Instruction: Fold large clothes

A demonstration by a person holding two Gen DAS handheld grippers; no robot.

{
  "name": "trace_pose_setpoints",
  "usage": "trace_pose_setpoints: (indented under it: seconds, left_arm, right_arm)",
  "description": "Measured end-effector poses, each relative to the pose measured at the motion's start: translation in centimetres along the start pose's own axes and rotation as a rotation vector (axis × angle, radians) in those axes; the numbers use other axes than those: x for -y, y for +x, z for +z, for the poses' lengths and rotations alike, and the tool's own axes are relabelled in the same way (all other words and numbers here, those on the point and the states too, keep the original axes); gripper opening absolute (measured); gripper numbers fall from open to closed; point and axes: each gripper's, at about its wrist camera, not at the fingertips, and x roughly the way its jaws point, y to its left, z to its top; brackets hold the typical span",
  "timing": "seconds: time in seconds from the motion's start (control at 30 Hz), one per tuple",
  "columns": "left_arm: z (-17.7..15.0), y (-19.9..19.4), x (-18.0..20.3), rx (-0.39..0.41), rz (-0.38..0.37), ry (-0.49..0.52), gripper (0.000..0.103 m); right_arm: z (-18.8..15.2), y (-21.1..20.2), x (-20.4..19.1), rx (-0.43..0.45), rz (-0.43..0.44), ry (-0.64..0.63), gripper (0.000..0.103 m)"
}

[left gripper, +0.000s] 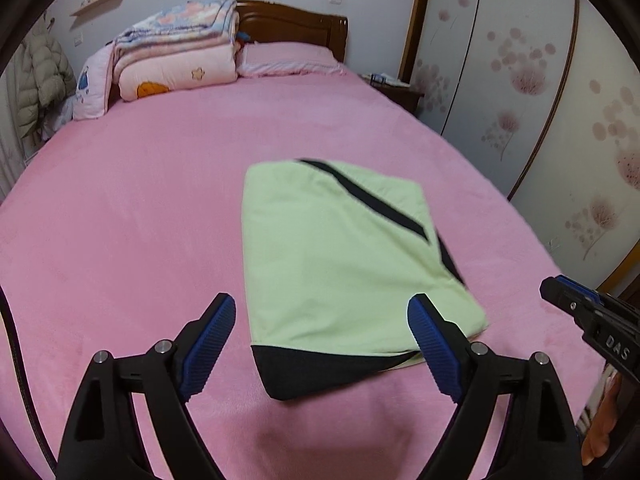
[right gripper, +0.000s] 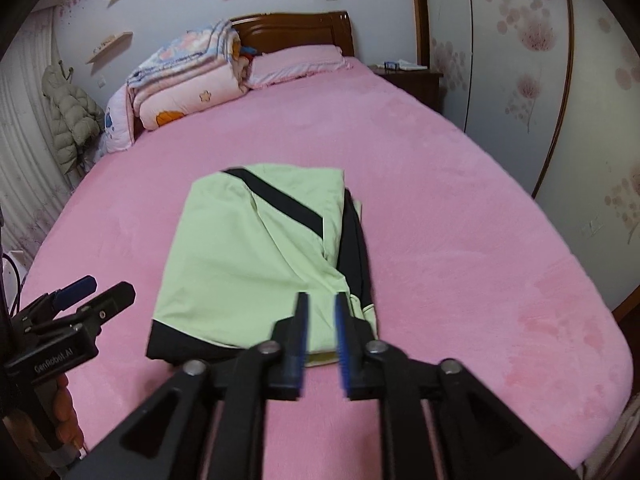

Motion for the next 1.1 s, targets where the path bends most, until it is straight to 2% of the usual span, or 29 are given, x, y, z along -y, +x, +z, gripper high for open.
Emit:
trace_pose_setpoints:
  seconds: [0.07, 0.3, 0.37, 0.47, 0.57, 0.67, 0.77, 0.9, 1.1]
  left_arm:
    - [0.6, -1.3, 0.2, 0.020, -0.001, -0.005, 0.090]
    - [2.5, -4.1, -0.4, 0.074, 0.006, -0.037, 0.094]
    - [3.0, -4.2, -0.9, 0.081, 0.016, -0.042, 0.097]
    - [4.0, -3.7, -1.9, 0.085, 0.027, -0.040, 0.098]
    - [4.8, -2.5, -2.7, 0.071, 0.023, -0.033, 0.098]
    - [5.3, -0.3, -3.7, 0.040, 0.016, -0.040, 0.099]
    - [5.4, 3.1, -5.2, -0.027, 0.000, -0.062, 0.099]
    - [4.9, 8.3, -7.6, -0.120, -0.045, -0.130, 0.099]
    - [3.9, 15.3, -10.6, -0.225, -0.176, -0.295, 0.099]
  right_arm:
    - [0.4, -1.7, 0.0, 0.034, 0.009, -0.002, 0.037]
    - [2.2, -5.0, -1.1, 0.074, 0.027, -0.044, 0.041]
    - [2.7, -5.4, -1.3, 0.090, 0.022, -0.057, 0.054]
    - [3.6, -5.2, -1.5, 0.104, 0.015, -0.073, 0.062]
    - [4.7, -4.0, -1.2, 0.088, 0.045, -0.072, 0.069]
    - [5.5, -1.7, -0.6, 0.072, 0.078, -0.086, 0.077]
    - [6.3, 1.7, 0.3, 0.014, 0.085, -0.104, 0.078]
    - [7.0, 7.7, 2.9, -0.099, 0.144, -0.048, 0.078]
    - [6.7, 16.3, 5.7, -0.270, 0.168, 0.006, 0.078]
